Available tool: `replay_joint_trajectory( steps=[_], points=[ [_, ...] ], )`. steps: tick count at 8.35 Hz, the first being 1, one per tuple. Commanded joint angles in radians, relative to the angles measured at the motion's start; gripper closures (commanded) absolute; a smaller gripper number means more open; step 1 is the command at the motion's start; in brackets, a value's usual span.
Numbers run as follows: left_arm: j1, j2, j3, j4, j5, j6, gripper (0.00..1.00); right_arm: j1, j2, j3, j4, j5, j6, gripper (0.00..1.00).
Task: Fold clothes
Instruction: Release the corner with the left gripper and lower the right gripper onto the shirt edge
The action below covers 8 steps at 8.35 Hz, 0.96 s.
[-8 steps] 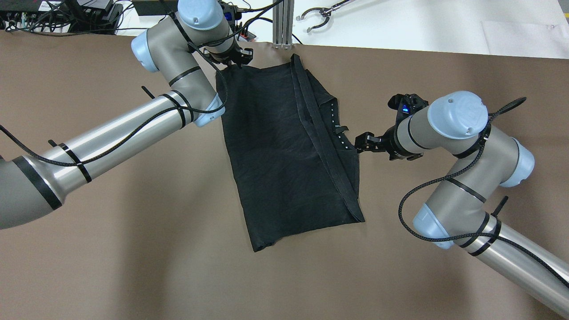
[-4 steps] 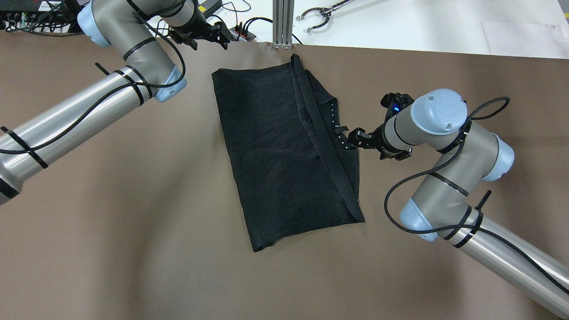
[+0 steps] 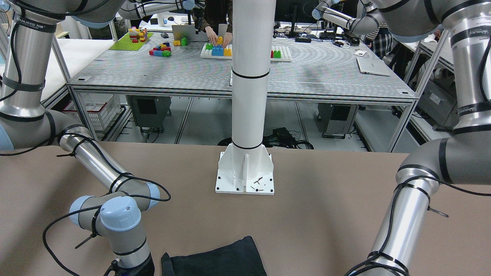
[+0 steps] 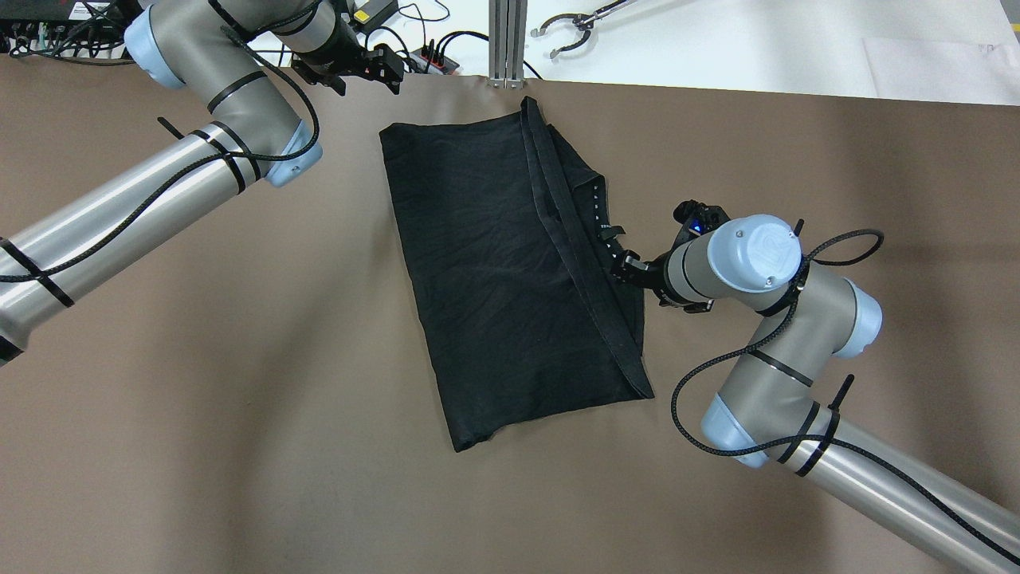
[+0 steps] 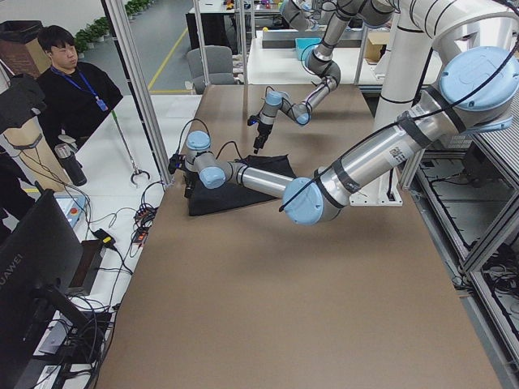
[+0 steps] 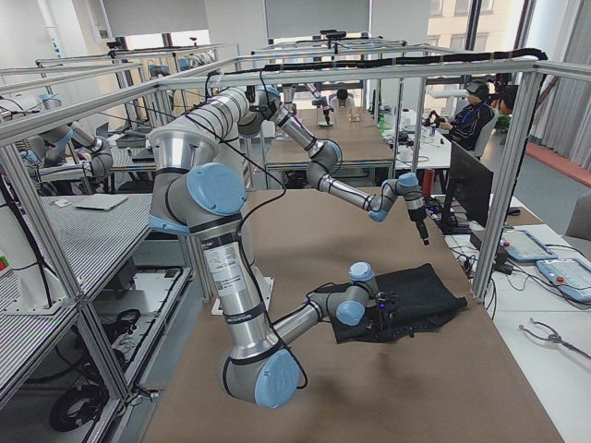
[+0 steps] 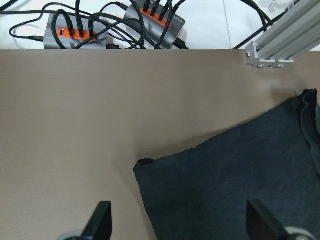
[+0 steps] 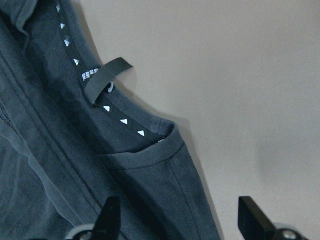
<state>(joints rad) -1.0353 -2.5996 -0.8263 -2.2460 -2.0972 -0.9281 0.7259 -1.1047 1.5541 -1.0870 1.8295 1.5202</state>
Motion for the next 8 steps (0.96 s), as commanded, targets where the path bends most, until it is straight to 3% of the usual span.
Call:
replay_joint_trajectory(
  steps=[1, 3, 4, 6, 8],
  points=[
    [0.003, 0.015, -0.016, -0.001, 0.0, 0.002, 0.05, -0.04, -0.039, -0.043, 0.108, -0.045, 0.034, 0.23],
    [0.004, 0.051, -0.059, 0.0, 0.0, 0.0, 0.05, -0.052, -0.04, -0.042, 0.113, -0.047, 0.04, 0.3],
    [0.004, 0.055, -0.06, -0.001, 0.0, 0.0, 0.05, -0.056, -0.037, -0.039, 0.118, -0.047, 0.082, 0.41],
    [0.004, 0.058, -0.062, -0.004, 0.0, 0.0, 0.05, -0.068, -0.035, -0.035, 0.116, -0.047, 0.117, 0.79],
    [0.004, 0.061, -0.065, -0.006, 0.002, -0.001, 0.05, -0.069, -0.04, -0.031, 0.116, -0.047, 0.118, 0.97]
  ],
)
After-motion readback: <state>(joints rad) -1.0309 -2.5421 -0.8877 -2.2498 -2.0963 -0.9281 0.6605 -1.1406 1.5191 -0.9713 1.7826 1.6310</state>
